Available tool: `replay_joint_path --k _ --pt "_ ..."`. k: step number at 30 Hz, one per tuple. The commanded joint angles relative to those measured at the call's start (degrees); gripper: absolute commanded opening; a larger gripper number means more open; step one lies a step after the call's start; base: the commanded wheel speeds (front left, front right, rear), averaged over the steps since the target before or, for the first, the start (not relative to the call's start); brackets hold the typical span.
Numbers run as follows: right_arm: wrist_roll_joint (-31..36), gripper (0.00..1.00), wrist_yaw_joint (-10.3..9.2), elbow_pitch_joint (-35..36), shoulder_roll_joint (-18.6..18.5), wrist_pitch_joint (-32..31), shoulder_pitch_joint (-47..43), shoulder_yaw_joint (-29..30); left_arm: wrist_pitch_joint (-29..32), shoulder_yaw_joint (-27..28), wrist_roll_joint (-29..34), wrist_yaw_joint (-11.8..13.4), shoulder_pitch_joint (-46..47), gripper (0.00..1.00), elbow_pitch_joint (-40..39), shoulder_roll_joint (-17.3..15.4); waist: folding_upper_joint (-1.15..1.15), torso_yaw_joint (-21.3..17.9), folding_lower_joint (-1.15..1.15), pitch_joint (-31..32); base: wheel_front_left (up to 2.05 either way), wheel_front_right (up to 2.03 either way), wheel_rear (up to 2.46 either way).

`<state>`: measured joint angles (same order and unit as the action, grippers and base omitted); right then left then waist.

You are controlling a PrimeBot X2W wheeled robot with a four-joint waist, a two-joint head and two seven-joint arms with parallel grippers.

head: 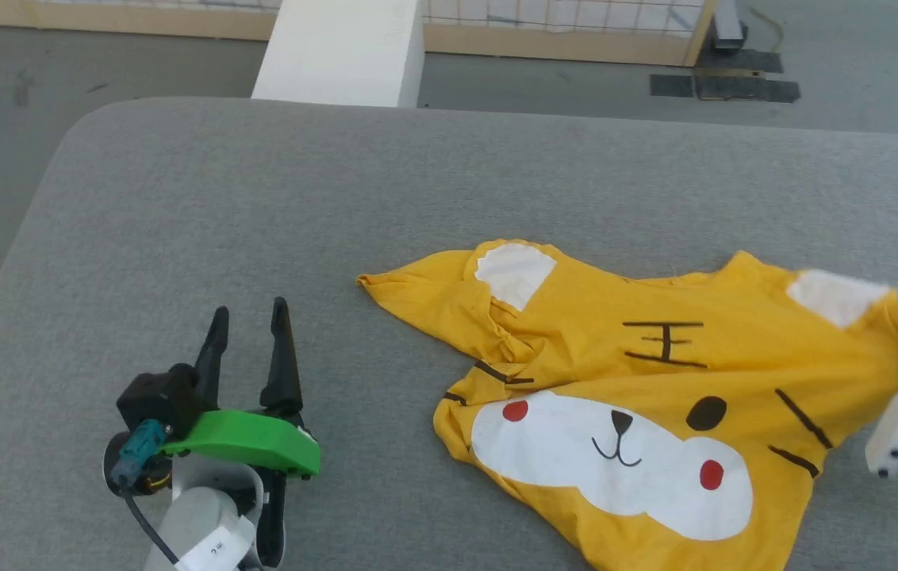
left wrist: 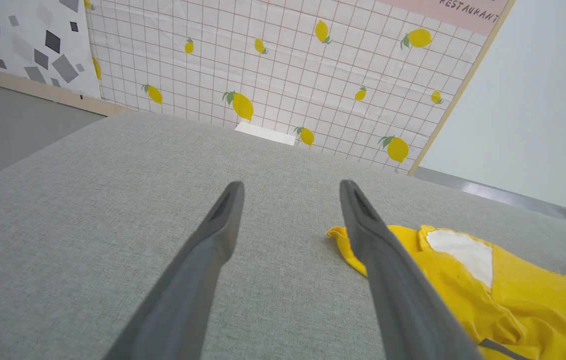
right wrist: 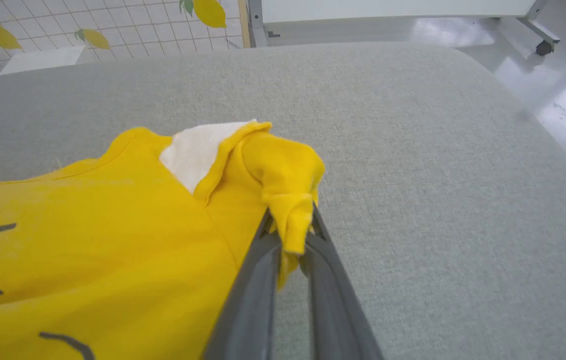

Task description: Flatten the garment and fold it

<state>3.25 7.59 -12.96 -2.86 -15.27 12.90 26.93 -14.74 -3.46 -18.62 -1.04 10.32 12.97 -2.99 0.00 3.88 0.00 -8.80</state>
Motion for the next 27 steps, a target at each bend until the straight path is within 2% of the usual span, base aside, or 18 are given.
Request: replay_joint_path --k 1,2,3,7,10,17,22,27 --pt "-1.1 0.0 -0.1 -0.7 0.0 -0.6 -1.2 0.7 -0.3 -0.3 1.0 -0.5 -0.5 1.0 0.5 0.1 0.0 -1.0 0.0 0.3 0.0 0.0 0.0" --pt "-1.6 0.32 -0.1 -1.2 0.0 -0.9 -1.7 0.8 -0.3 -0.5 1.0 -0.7 -0.3 1.0 0.8 0.1 0.0 -1.3 0.0 0.2 0.0 0.0 0.0" --pt "-2.4 1.0 -0.1 -1.9 0.0 -1.3 -2.2 0.8 -0.3 -0.7 1.1 -0.8 0.0 1.0 1.3 0.1 0.0 -1.7 0.0 0.2 0.0 0.0 0.0" --pt "-5.1 1.0 -0.1 -2.5 0.0 -0.3 -3.6 -0.1 0.4 -2.3 1.0 -1.3 2.2 1.0 3.6 0.1 0.0 -3.0 0.0 -0.1 0.0 0.0 0.0" --pt "-6.2 1.0 -0.1 -1.6 0.0 2.1 -4.8 -1.2 2.7 -3.3 0.3 -0.7 4.9 1.0 5.5 0.1 0.0 -3.8 0.0 -0.5 0.0 0.0 0.0" --pt "-8.1 1.0 -0.1 3.7 0.0 11.2 -8.5 -6.4 9.9 -6.3 -2.1 3.7 13.7 1.0 11.2 0.1 0.0 -5.5 0.0 -2.2 0.0 0.0 0.0" --pt "-9.8 1.0 -0.1 5.8 0.0 13.3 -10.2 -9.5 17.3 -7.5 -2.5 6.6 18.9 1.0 17.2 0.0 0.0 -7.2 0.0 -3.3 0.0 0.0 0.0" --pt "-11.1 1.0 -0.1 7.8 0.0 13.7 -10.3 -12.1 25.2 -8.3 -0.7 9.5 23.0 1.0 23.2 -2.2 0.0 -8.9 0.0 -4.7 0.0 0.0 0.0"
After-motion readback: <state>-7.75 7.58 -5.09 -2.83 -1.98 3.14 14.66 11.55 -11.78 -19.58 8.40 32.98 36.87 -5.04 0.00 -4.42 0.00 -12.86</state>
